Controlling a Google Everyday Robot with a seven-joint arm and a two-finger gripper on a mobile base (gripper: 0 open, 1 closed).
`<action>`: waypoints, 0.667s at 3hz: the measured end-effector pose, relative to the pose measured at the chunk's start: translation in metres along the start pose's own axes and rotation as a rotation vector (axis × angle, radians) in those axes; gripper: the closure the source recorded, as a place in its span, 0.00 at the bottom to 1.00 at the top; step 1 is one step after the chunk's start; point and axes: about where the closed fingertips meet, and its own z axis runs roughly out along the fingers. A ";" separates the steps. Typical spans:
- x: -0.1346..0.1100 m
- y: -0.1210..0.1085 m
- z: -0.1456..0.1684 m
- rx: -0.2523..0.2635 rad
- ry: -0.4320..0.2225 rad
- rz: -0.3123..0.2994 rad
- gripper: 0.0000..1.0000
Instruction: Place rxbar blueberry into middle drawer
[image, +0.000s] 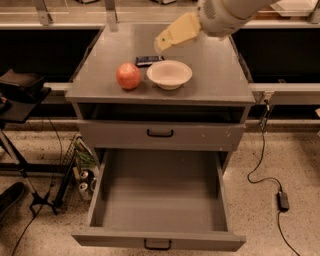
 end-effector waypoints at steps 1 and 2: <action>-0.030 -0.006 0.030 0.116 -0.029 0.049 0.00; -0.041 -0.011 0.035 0.185 -0.041 0.080 0.00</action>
Offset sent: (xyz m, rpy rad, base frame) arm 0.0343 0.0156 -0.0008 -0.0259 -0.0423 -0.1007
